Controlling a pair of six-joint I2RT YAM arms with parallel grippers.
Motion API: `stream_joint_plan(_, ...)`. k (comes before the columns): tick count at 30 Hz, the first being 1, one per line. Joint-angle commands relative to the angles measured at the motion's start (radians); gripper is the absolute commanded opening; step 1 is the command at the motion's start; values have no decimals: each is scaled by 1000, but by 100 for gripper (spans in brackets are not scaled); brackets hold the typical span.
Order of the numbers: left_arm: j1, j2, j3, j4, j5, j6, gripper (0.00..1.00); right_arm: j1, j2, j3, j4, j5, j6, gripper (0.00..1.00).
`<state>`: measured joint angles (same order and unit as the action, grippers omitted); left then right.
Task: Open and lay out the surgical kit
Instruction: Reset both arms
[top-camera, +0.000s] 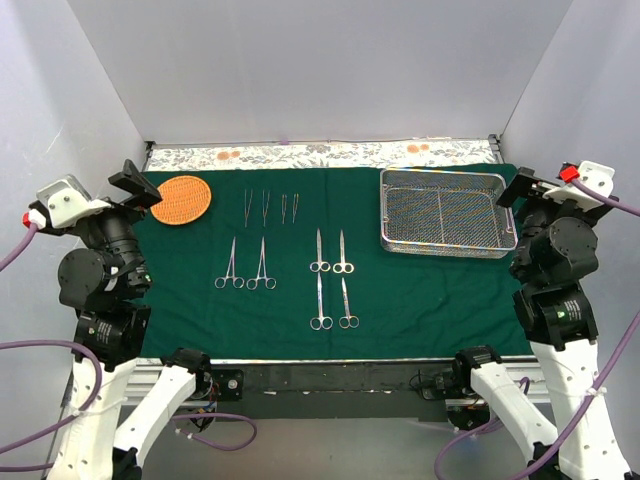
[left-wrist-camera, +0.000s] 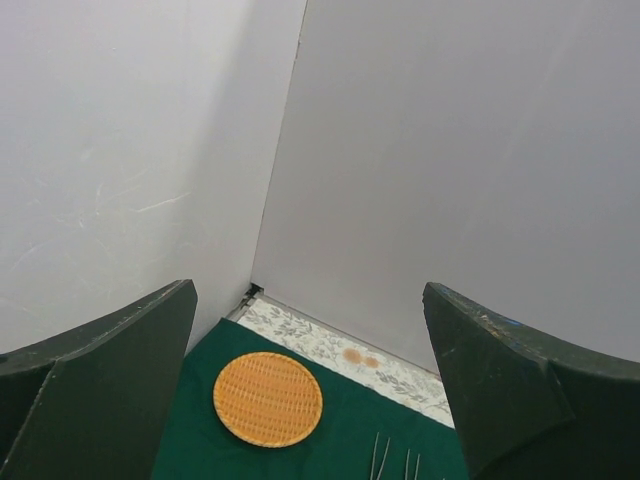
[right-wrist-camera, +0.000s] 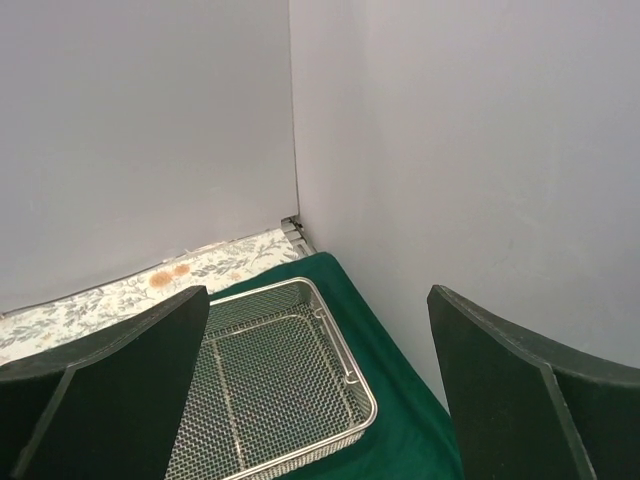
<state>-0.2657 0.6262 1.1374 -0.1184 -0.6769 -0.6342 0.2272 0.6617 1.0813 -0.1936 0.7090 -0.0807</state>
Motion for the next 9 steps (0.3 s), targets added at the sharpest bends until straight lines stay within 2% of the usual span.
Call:
stream_joint_plan(1,-1,-11,-16,29,-55,25,98,38,7,-15,108,35,-79,99)
stream_joint_plan(9,0,-16,-39,56,-56,11,98,58,-7,-43,148,38,-88,99)
